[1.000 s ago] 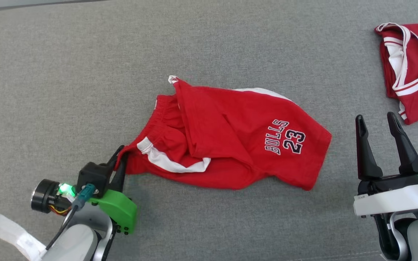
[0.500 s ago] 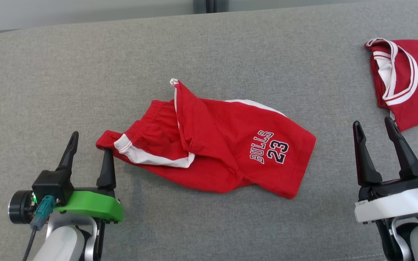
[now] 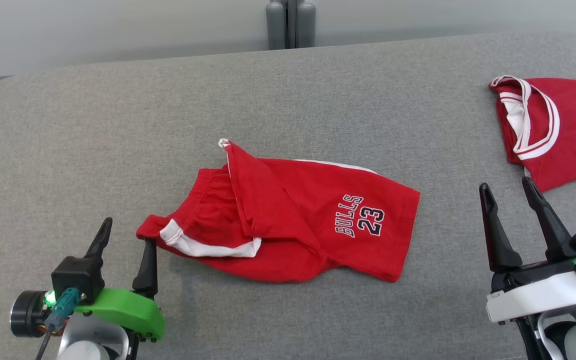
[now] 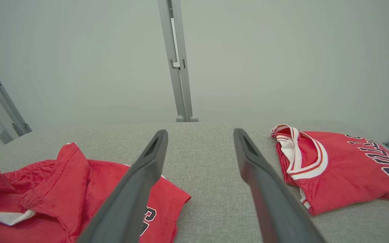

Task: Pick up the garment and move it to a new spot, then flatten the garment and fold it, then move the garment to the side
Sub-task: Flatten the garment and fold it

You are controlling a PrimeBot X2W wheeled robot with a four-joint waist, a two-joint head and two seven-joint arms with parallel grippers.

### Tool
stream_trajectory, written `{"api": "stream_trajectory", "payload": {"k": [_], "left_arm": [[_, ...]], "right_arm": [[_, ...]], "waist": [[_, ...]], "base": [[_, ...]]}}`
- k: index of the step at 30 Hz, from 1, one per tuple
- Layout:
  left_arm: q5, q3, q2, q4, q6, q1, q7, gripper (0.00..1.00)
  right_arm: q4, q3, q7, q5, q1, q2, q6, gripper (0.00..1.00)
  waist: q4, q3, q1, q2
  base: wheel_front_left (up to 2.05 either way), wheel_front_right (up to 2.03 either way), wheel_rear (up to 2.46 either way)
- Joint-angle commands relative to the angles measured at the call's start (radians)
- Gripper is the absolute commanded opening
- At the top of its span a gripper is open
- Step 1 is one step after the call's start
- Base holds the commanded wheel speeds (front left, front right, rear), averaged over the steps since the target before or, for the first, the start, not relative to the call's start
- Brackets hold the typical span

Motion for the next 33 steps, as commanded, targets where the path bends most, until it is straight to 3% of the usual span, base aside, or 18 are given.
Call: {"api": "stream_trajectory", "payload": {"k": [1,7,33], "left_arm": [[-0.014,-0.004,0.005,-0.007,0.0,0.022,0.009,1.0],[-0.028,-0.016,0.007,-0.027,0.007,0.063,0.035,1.0],[-0.015,0.002,-0.004,-0.102,0.047,0.042,-0.03,1.0]], "right_arm": [[0.0,0.0,0.001,0.006,0.016,-0.001,0.0,1.0],[0.006,0.0,0.004,0.009,0.034,0.001,0.0,1.0],[-0.01,0.003,0.024,0.014,0.048,-0.014,0.0,1.0]], "waist": [[0.0,-0.008,0.0,0.0],[0.001,-0.028,0.0,0.0],[0.013,-0.046,0.0,0.0]], "base": [[0.0,0.0,0.0],[0.0,0.0,0.0],[0.0,0.0,0.0]]}}
